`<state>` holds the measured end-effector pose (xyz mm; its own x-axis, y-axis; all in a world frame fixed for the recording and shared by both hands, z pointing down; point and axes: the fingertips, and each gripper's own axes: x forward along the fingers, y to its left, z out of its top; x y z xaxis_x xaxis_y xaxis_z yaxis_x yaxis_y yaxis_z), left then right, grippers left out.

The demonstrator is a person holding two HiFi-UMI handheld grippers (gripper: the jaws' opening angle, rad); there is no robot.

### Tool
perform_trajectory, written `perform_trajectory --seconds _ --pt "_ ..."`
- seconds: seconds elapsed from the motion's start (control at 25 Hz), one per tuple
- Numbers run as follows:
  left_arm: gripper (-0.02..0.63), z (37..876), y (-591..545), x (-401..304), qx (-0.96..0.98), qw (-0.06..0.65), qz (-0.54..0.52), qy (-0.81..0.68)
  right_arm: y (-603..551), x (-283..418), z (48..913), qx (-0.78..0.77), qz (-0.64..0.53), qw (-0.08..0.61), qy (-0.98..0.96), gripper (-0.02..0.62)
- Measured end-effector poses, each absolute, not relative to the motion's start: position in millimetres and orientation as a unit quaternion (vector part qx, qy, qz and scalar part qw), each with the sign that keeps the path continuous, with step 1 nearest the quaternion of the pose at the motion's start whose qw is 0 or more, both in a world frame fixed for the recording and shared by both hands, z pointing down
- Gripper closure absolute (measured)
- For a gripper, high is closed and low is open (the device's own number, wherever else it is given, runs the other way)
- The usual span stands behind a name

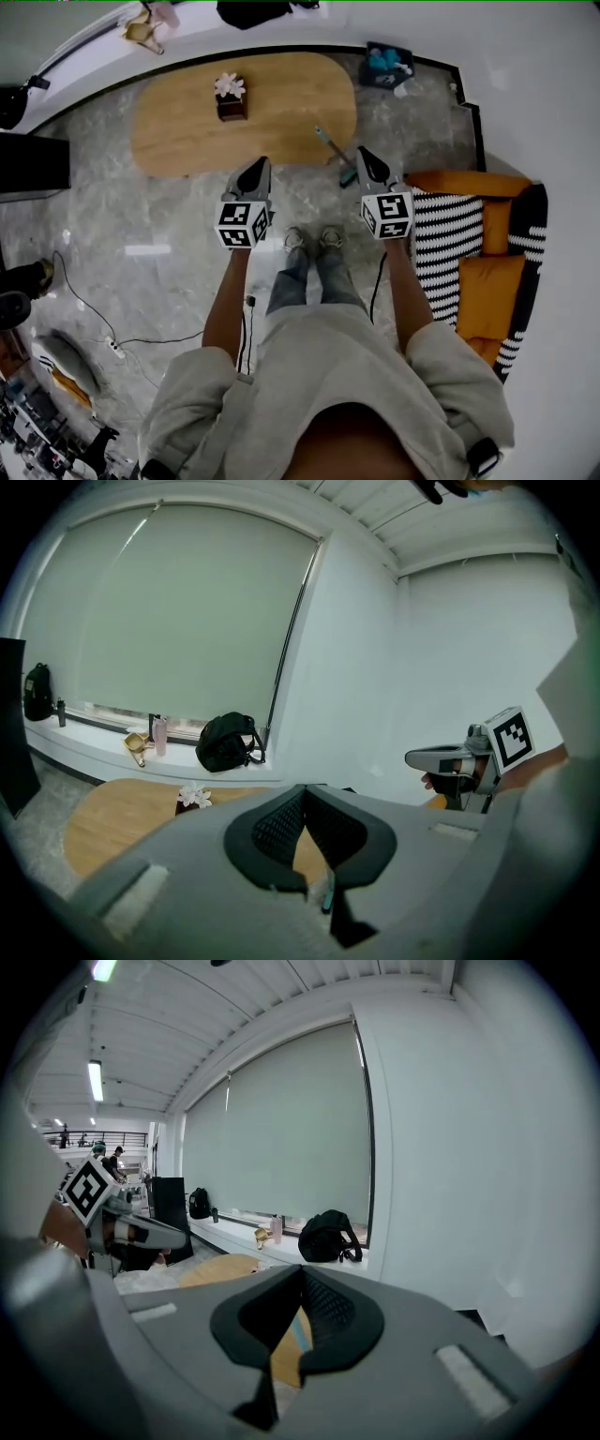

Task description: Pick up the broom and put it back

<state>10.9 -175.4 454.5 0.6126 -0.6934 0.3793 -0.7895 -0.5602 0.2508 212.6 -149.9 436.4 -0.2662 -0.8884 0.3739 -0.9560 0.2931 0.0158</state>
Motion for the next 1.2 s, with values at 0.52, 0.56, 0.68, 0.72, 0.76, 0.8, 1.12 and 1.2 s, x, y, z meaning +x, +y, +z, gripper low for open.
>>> perform_trajectory --seconds 0.52,0.56,0.68,0.72,0.76,0.8,1.12,1.2 --pt "0.606 476 -178 38 0.856 0.201 0.134 -0.458 -168 241 465 0.558 0.121 0.15 -0.807 0.594" --pt "0.606 479 -178 40 0.855 0.202 0.134 -0.458 -168 242 467 0.557 0.121 0.151 -0.808 0.594" --pt "0.606 489 -177 46 0.854 0.208 0.135 -0.457 -167 244 478 0.555 0.126 0.153 -0.808 0.594" --pt "0.606 493 -176 48 0.854 0.211 0.136 -0.456 -165 244 483 0.554 0.129 0.154 -0.808 0.594" --pt "0.606 498 -175 50 0.854 0.214 0.137 -0.455 -163 244 488 0.554 0.133 0.156 -0.807 0.594" --pt "0.606 504 -174 51 0.853 0.217 0.138 -0.454 -161 244 495 0.553 0.137 0.157 -0.806 0.594" --pt "0.606 553 -158 49 0.847 0.24 0.15 -0.449 -139 238 552 0.552 0.169 0.172 -0.798 0.594" --pt "0.606 564 -157 46 0.845 0.245 0.152 -0.451 -136 238 565 0.553 0.175 0.176 -0.795 0.594"
